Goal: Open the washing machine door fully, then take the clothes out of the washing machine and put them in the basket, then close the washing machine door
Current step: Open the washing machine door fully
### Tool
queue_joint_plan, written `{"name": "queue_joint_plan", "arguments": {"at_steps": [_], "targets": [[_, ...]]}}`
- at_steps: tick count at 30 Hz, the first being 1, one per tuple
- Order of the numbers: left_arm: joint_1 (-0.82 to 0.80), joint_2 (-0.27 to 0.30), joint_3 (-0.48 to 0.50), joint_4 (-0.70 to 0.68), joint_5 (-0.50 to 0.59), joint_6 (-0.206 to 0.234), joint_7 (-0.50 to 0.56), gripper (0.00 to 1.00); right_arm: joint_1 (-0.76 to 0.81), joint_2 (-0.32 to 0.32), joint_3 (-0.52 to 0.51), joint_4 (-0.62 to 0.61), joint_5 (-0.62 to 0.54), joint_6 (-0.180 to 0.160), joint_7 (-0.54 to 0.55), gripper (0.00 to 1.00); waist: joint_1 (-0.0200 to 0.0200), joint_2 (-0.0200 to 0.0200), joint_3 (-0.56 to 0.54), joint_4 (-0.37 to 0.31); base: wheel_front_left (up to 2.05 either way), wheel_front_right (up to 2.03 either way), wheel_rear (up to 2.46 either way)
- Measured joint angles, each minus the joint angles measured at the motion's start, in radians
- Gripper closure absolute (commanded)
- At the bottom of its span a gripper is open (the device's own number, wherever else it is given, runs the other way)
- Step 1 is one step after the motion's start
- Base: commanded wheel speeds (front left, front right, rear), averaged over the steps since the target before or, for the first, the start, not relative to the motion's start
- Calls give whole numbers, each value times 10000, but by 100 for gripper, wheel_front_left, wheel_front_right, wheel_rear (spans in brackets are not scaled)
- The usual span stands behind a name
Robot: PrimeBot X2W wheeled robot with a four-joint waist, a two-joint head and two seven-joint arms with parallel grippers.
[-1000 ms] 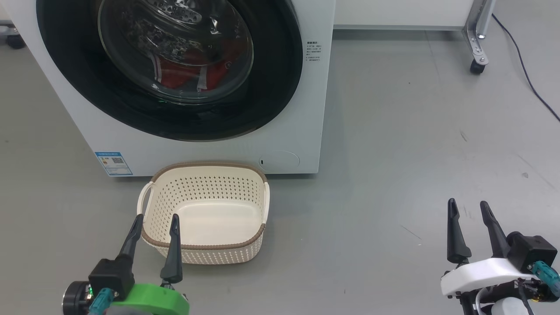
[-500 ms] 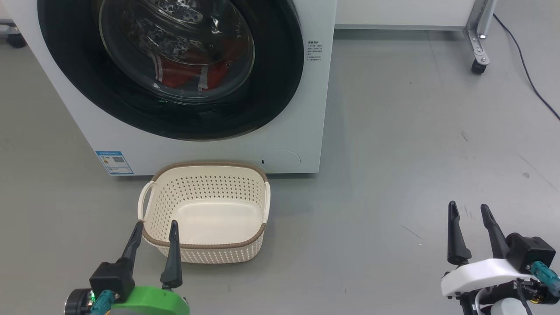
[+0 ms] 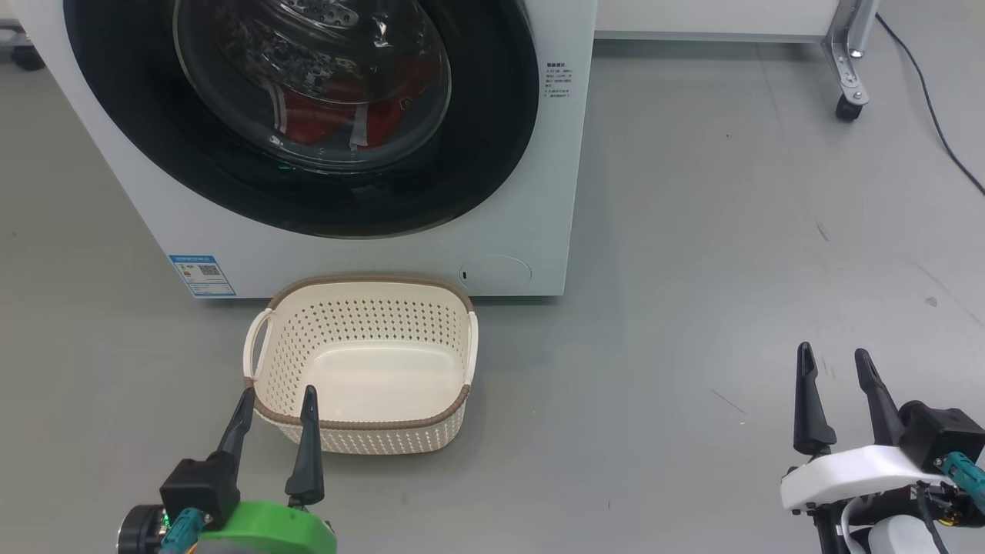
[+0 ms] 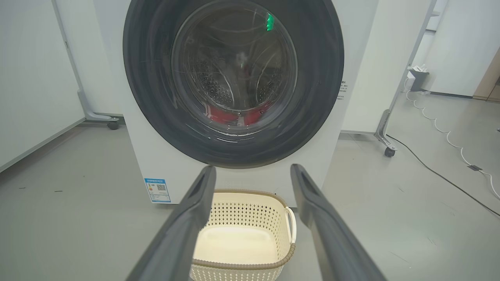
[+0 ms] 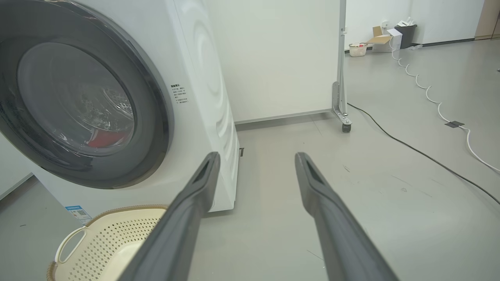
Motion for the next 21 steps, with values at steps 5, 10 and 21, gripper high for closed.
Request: {"name": "queue_joint_plan", "arguments": {"at_steps": [5, 10, 21], "targets": [[-35, -2, -50, -54, -130, 0, 0, 0, -154, 0, -73, -54, 2, 2, 0, 0, 0, 0, 160, 91, 0, 0, 0], [-132, -2, -217, -65, 222, 0, 0, 0, -256, 4, -128, -107, 79, 27, 2, 0, 0, 0, 363, 176, 0, 0, 0], [-550, -2, -608, -207, 245, 0, 0, 0, -1229, 65, -562, -184, 1446, 286, 155, 100, 0, 0, 1011, 404, 0, 0, 0]]}}
